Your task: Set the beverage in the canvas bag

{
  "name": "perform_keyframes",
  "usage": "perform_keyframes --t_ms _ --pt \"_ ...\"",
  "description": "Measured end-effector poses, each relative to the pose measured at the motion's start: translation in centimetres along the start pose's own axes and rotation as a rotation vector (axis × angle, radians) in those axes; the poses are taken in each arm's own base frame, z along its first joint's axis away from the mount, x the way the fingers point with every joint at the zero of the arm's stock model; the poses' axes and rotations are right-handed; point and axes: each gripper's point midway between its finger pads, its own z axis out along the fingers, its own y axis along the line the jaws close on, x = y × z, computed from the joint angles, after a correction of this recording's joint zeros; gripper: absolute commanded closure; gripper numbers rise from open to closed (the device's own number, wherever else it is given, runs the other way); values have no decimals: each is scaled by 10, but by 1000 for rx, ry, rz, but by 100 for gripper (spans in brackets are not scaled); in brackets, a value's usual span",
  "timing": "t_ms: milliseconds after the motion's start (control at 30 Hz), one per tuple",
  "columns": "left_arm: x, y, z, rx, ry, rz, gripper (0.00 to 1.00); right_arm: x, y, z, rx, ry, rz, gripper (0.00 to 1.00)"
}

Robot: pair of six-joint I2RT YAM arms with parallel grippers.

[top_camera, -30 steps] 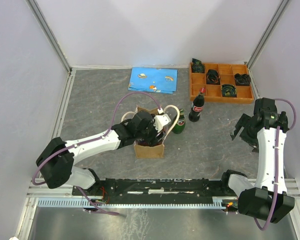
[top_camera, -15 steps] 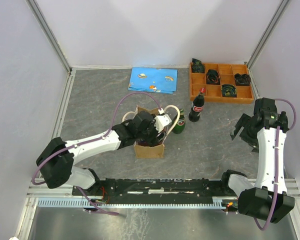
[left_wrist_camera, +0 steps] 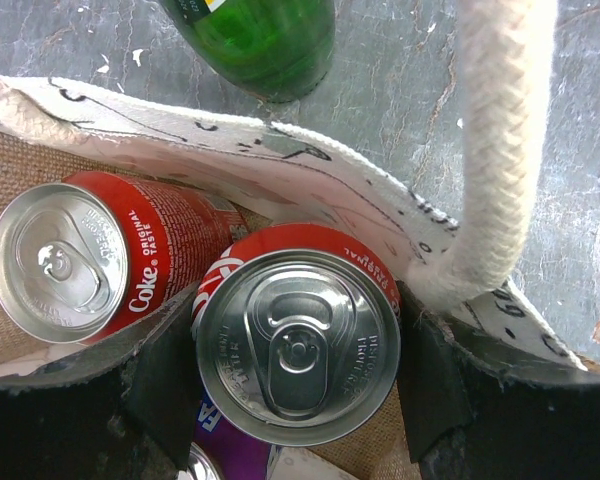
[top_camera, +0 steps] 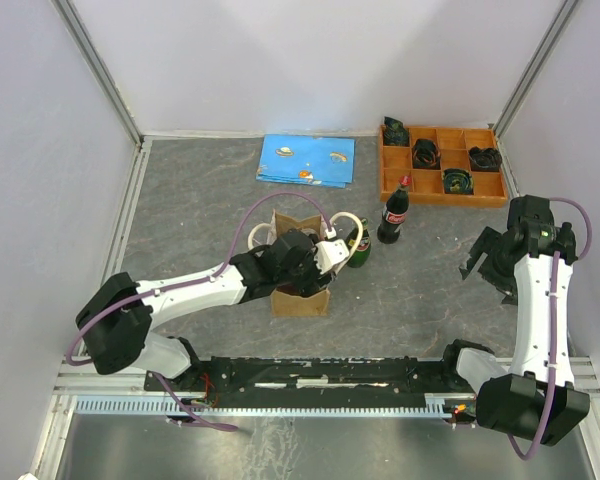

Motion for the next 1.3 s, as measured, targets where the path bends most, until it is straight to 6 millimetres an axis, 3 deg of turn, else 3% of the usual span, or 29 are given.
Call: perform_keyframes --t_ms 233,467,900,1033,1300 --pt "1 0 0 -4 1 9 28 0 0 0 0 0 0 1" --pt "0 4 0 -24 1 9 14 0 0 0 -2 0 2 1" --pt "-2 9 -3 -52 -4 7 12 0 1 0 -5 2 7 1" --pt "-17 14 -14 -66 -46 3 12 1 1 1 -6 5 7 1" --pt "-67 27 -48 -109 -212 -27 12 2 1 2 -6 8 8 1"
